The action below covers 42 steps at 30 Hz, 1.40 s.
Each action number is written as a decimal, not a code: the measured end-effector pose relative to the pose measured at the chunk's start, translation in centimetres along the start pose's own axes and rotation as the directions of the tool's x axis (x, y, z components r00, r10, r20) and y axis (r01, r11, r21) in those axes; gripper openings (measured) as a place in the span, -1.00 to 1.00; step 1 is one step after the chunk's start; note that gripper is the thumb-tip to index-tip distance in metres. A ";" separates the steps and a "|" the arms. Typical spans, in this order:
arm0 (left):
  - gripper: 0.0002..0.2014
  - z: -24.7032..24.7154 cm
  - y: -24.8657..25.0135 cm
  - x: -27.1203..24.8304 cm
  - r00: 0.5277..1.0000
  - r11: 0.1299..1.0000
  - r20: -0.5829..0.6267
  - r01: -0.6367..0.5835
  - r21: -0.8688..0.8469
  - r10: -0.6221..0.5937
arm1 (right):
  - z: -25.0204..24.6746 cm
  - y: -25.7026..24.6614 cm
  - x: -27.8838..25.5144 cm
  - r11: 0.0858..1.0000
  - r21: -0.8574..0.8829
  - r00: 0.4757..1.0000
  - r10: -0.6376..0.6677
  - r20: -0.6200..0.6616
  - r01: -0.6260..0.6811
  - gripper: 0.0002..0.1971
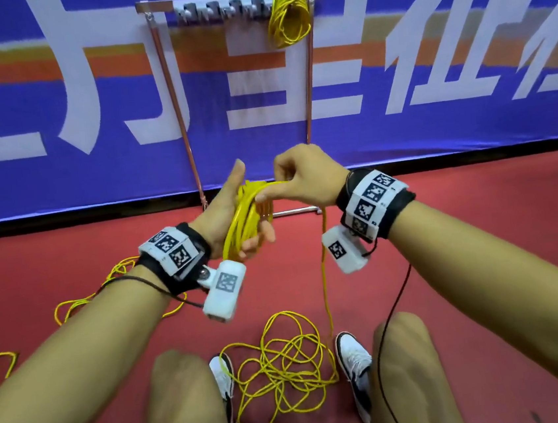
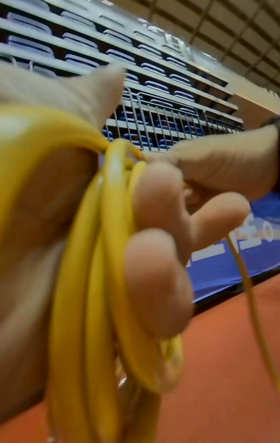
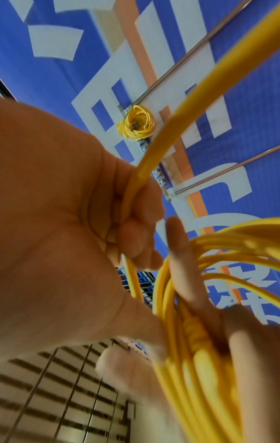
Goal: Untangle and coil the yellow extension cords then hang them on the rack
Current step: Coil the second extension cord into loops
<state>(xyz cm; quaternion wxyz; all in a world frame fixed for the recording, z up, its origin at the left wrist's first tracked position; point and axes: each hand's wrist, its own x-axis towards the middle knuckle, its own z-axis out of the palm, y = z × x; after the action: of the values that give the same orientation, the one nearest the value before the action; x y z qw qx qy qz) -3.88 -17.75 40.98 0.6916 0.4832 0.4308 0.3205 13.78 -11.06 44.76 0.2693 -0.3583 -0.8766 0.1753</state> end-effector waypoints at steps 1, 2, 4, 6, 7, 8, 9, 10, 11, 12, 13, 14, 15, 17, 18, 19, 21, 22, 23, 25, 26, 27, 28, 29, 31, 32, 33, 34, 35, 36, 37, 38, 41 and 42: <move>-0.12 -0.2 -0.4 0.2 0.996 0.999 0.078 0.038 -0.033 -0.035 | 0.3 0.5 0.2 0.999 0.003 0.999 0.043 0.025 -0.044 -0.45; -0.12 -0.3 -0.6 0.3 0.988 0.996 0.134 0.078 -0.044 -0.072 | 0.6 1.1 0.4 0.997 0.028 0.996 0.077 0.047 -0.079 -0.42; -0.35 -0.5 -0.8 0.5 0.976 0.993 0.207 0.081 -0.090 -0.061 | 1.1 2.1 0.7 0.986 0.115 0.991 0.114 0.074 -0.122 -0.40; -0.58 -0.6 -1.2 0.9 0.963 0.979 0.268 0.054 -0.199 0.002 | 2.3 2.9 1.0 0.964 0.227 0.988 0.116 0.104 -0.137 -0.40; -0.68 -0.6 -1.3 1.0 0.952 0.967 0.304 0.048 -0.250 0.031 | 3.0 3.2 1.1 0.951 0.276 0.987 0.112 0.113 -0.139 -0.41; -0.73 -0.8 -1.5 1.2 0.943 0.956 0.327 0.042 -0.292 0.058 | 3.8 3.4 1.2 0.937 0.319 0.987 0.112 0.112 -0.143 -0.44; -0.77 -0.9 -1.8 1.4 0.936 0.942 0.340 0.031 -0.333 0.089 | 4.4 3.6 1.3 0.920 0.362 0.987 0.116 0.107 -0.147 -0.46; -0.79 -1.1 -2.0 1.5 0.931 0.927 0.343 0.011 -0.374 0.127 | 5.2 4.2 1.6 0.899 0.408 0.987 0.129 0.095 -0.157 -0.46; -0.81 -1.3 -2.1 1.5 0.924 0.910 0.337 -0.025 -0.414 0.179 | 6.2 4.9 1.9 0.876 0.450 0.985 0.151 0.088 -0.175 -0.43; -0.83 -1.5 -2.2 1.5 0.919 0.890 0.317 -0.070 -0.450 0.233 | 7.2 5.6 2.1 0.840 0.500 0.977 0.196 0.088 -0.213 -0.33; -0.84 -1.7 -2.2 1.7 0.912 0.862 0.290 -0.115 -0.494 0.289 | 8.2 6.4 2.1 0.774 0.567 0.957 0.271 0.104 -0.281 -0.21; -0.82 -2.0 -2.2 1.9 0.904 0.825 0.256 -0.159 -0.542 0.342 | 9.6 7.4 2.2 0.703 0.620 0.930 0.345 0.130 -0.348 -0.13; -0.75 -2.1 -2.1 2.1 0.895 0.784 0.216 -0.200 -0.587 0.390 | 10.9 8.2 2.0 0.663 0.632 0.905 0.396 0.158 -0.401 -0.10; -0.54 -2.8 -1.8 2.8 0.878 0.702 0.140 -0.261 -0.662 0.458 | 14.1 9.7 1.0 0.676 0.573 0.879 0.433 0.201 -0.464 -0.24; -0.47 -3.2 -1.6 3.3 0.875 0.672 0.084 -0.301 -0.677 0.477 | 15.8 10.4 0.3 0.691 0.530 0.869 0.434 0.239 -0.491 -0.26; -0.43 -3.7 -1.4 3.6 0.871 0.647 0.017 -0.350 -0.677 0.490 | 17.4 10.9 -0.7 0.703 0.479 0.851 0.440 0.288 -0.526 -0.22; -0.42 -4.9 -1.1 4.4 0.864 0.612 -0.112 -0.434 -0.661 0.492 | 20.3 12.1 -2.6 0.691 0.394 0.792 0.480 0.378 -0.606 -0.15; -0.43 -5.4 -1.0 4.7 0.869 0.605 -0.183 -0.458 -0.651 0.460 | 21.3 12.5 -3.4 0.685 0.364 0.769 0.493 0.406 -0.631 -0.17; -0.45 -6.1 -1.2 5.2 0.875 0.609 -0.277 -0.477 -0.634 0.398 | 22.3 12.8 -4.1 0.675 0.351 0.752 0.502 0.426 -0.649 -0.21; -0.46 -7.2 -2.3 6.6 0.835 0.653 -0.494 -0.518 -0.553 0.243 | 23.6 13.2 -5.1 0.686 0.359 0.765 0.485 0.423 -0.633 -0.36; -0.44 -7.6 -3.2 7.2 0.802 0.689 -0.564 -0.524 -0.501 0.200 | 23.9 13.3 -5.3 0.721 0.357 0.795 0.455 0.402 -0.593 -0.45; -0.40 -7.9 -4.3 7.7 0.770 0.732 -0.610 -0.523 -0.437 0.186 | 24.0 13.4 -5.5 0.763 0.343 0.824 0.417 0.384 -0.547 -0.56; -0.35 -8.3 -5.6 8.3 0.737 0.780 -0.649 -0.513 -0.358 0.187 | 23.7 13.3 -5.5 0.805 0.317 0.844 0.375 0.383 -0.502 -0.67; -0.29 -8.9 -7.0 8.8 0.709 0.829 -0.677 -0.489 -0.270 0.198 | 23.2 13.1 -5.5 0.844 0.277 0.855 0.334 0.397 -0.459 -0.75; -0.19 -10.0 -9.8 9.6 0.671 0.919 -0.706 -0.389 -0.071 0.229 | 22.0 12.4 -5.3 0.905 0.235 0.875 0.231 0.425 -0.354 -0.84; -0.15 -10.4 -11.1 10.0 0.666 0.946 -0.704 -0.323 0.026 0.247 | 21.4 11.9 -5.1 0.929 0.223 0.880 0.175 0.441 -0.297 -0.87; -0.14 -10.7 -12.4 10.4 0.677 0.960 -0.688 -0.253 0.119 0.263 | 20.9 11.4 -4.9 0.950 0.199 0.880 0.125 0.458 -0.239 -0.89; -0.12 -10.6 -13.4 10.7 0.702 0.961 -0.656 -0.180 0.212 0.276 | 20.6 11.0 -4.6 0.968 0.170 0.876 0.084 0.475 -0.185 -0.90; -0.10 -10.5 -14.4 11.0 0.735 0.944 -0.612 -0.117 0.309 0.292 | 20.1 10.5 -4.3 0.980 0.142 0.871 0.051 0.488 -0.137 -0.90; -0.07 -10.4 -15.2 11.2 0.769 0.913 -0.559 -0.074 0.401 0.308 | 19.7 10.2 -3.9 0.988 0.117 0.871 0.026 0.491 -0.096 -0.90; -0.05 -10.3 -16.0 11.5 0.797 0.873 -0.504 -0.059 0.485 0.334 | 19.3 10.2 -3.5 0.992 0.109 0.882 0.011 0.471 -0.070 -0.88; -0.02 -10.3 -16.7 11.8 0.821 0.826 -0.448 -0.048 0.562 0.353 | 19.0 10.5 -2.9 0.991 0.122 0.902 0.000 0.433 -0.058 -0.86; -0.10 -10.1 -18.1 12.1 0.885 0.848 -0.408 0.029 0.529 0.225 | 19.1 11.8 -2.0 0.960 0.263 0.927 -0.006 0.374 -0.100 -0.85; -0.28 -9.7 -18.2 12.2 0.894 0.898 -0.432 0.086 0.432 0.122 | 19.4 12.5 -1.8 0.940 0.311 0.932 0.018 0.361 -0.138 -0.92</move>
<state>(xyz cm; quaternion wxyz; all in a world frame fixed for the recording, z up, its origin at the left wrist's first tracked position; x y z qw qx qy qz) -7.01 -9.45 18.75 0.4430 0.5438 0.6349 0.3239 9.91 -6.05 22.47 0.1565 -0.3055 -0.8534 0.3922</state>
